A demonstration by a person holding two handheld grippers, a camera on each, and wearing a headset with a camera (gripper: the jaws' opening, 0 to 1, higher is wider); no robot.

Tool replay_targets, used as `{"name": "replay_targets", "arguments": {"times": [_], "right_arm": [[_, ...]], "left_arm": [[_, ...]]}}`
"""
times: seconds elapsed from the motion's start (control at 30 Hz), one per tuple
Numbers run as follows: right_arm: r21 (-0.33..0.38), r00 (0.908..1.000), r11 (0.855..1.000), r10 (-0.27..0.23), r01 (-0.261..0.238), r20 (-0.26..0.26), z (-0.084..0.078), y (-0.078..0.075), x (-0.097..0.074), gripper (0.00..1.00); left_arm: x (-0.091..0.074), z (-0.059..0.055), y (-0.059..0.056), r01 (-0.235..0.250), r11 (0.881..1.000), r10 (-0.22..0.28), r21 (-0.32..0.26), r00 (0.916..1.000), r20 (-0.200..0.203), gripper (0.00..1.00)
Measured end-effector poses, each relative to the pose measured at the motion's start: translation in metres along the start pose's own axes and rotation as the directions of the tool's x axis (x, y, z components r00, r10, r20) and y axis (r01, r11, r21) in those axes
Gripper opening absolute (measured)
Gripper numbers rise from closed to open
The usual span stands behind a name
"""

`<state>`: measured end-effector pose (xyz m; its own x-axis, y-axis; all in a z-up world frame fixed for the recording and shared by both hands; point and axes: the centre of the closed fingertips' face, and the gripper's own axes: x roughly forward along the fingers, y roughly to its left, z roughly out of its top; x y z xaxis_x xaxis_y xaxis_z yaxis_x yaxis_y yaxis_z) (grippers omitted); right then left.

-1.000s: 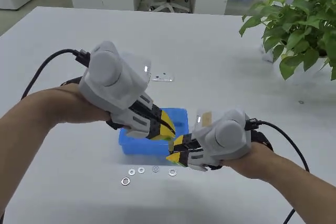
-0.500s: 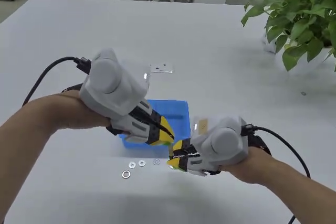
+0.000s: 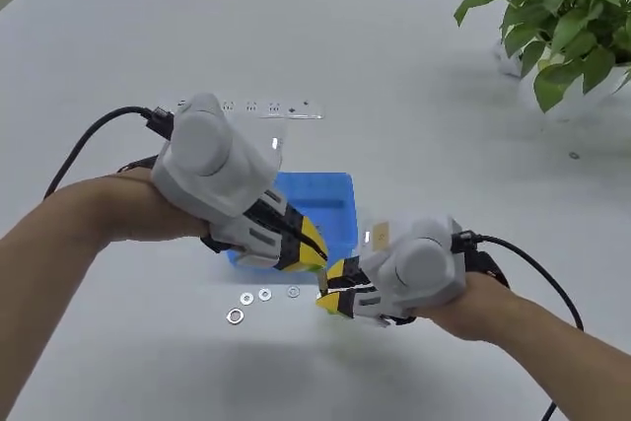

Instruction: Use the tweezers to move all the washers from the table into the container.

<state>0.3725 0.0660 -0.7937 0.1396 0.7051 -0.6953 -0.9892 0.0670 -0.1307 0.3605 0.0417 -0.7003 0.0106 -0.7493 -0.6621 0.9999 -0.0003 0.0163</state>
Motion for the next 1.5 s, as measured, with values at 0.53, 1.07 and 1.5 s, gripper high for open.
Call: {"name": "replay_targets", "arguments": {"times": [0.53,1.07,1.5], "right_arm": [[0.018,1.0,1.0,0.006,-0.006,-0.002,-0.005,-0.0014,0.004,0.12],[0.037,0.9999,0.999,0.012,-0.012,-0.01,-0.0097,0.001,0.0069,0.12],[0.04,0.9996,0.999,0.025,-0.025,-0.015,-0.0099,0.0047,0.006,0.09]], "left_arm": [[0.0019,-0.003,0.0064,-0.002,1.0,0.002,-0.02,1.0,0.006,0.06],[0.0061,-0.0034,0.0087,-0.008,1.0,0.008,-0.009,1.0,0.0,0.05],[0.0084,0.0002,0.0018,0.003,1.0,-0.003,-0.008,1.0,0.001,0.05]]}}
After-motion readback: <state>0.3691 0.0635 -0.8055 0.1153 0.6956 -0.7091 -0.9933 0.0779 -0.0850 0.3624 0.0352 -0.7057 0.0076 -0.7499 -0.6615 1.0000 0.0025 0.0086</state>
